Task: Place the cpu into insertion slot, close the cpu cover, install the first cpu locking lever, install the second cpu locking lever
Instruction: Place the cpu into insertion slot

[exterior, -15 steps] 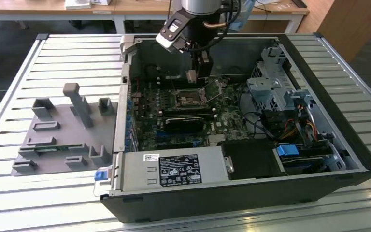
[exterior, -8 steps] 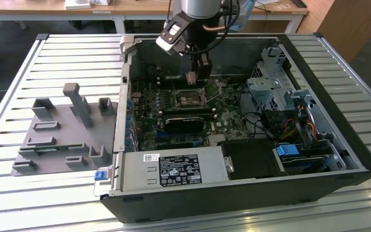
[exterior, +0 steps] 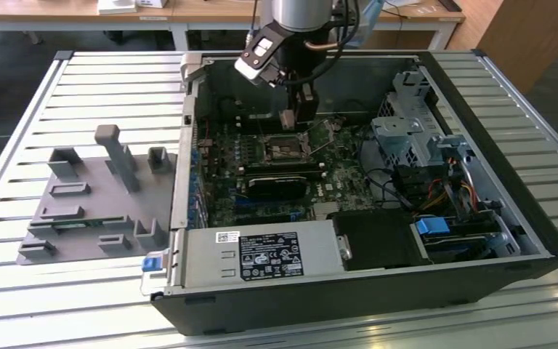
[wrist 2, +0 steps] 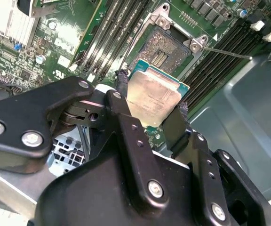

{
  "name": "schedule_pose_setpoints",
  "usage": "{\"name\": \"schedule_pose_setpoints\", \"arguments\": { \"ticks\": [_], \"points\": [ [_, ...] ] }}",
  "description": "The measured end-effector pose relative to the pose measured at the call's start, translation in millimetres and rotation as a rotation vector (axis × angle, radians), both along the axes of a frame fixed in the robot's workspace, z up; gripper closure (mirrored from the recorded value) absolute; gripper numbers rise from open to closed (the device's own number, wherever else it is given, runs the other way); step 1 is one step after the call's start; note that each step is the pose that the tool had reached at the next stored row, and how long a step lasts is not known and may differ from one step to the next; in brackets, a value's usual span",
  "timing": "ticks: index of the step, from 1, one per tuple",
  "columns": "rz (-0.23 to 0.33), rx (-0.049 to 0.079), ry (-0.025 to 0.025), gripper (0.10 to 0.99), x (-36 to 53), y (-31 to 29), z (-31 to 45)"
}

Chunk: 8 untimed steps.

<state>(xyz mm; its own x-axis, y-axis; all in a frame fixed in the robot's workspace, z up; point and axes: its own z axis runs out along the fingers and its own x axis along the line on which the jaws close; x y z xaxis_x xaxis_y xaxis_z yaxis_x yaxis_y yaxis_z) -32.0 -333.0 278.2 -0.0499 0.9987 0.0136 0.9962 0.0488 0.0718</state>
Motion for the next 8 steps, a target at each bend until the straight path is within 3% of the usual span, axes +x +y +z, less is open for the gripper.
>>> {"name": "schedule_pose_setpoints", "arguments": {
  "ticks": [8],
  "points": [
    [0.0, -0.004, 0.0, 0.545, 0.0, 0.0, -4.0]
  ]
}}
